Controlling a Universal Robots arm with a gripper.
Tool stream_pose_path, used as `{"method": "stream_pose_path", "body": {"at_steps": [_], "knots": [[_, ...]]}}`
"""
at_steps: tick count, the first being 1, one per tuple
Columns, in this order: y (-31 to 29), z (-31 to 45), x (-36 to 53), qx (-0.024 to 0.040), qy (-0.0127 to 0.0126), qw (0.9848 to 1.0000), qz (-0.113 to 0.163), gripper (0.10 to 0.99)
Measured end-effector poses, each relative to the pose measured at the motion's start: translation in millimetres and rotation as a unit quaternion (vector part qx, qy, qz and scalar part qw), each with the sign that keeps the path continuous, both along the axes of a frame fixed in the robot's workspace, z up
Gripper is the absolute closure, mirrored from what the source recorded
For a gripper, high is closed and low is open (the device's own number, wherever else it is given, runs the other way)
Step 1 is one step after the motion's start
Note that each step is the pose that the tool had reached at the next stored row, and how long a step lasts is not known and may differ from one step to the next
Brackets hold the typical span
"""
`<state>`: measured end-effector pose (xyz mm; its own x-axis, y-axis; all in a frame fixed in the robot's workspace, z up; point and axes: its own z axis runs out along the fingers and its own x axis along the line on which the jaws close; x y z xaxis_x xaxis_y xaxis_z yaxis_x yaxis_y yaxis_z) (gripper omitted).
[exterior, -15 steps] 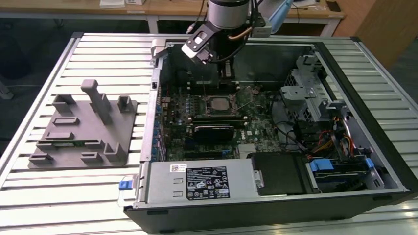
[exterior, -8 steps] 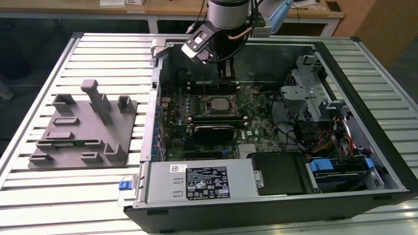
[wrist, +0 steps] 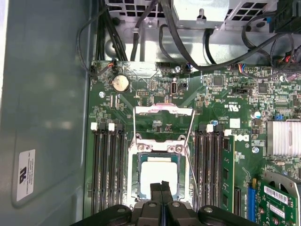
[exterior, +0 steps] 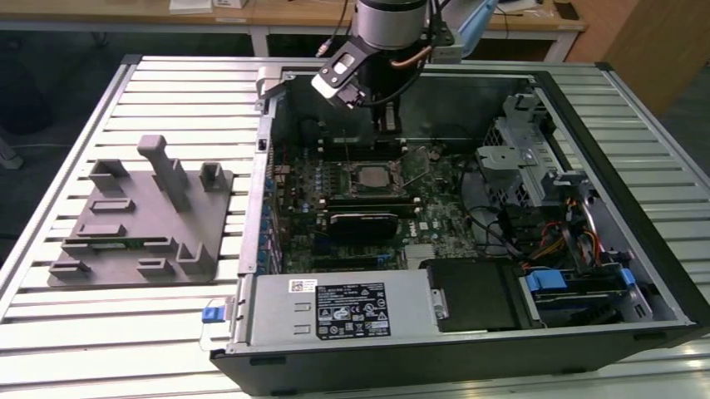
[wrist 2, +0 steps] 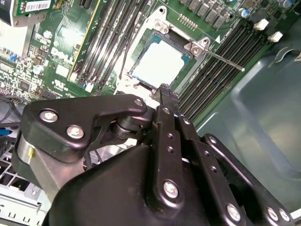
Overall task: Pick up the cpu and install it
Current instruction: 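Close the cpu cover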
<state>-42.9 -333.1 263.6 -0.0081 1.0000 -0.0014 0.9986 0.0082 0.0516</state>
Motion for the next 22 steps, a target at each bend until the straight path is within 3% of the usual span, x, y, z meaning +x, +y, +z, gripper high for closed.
{"method": "stream_pose_path", "body": {"at_steps": [22], "knots": [[0.0,0.0,25.4,0.0000,0.0013,1.0000,0.000,0.980]]}}
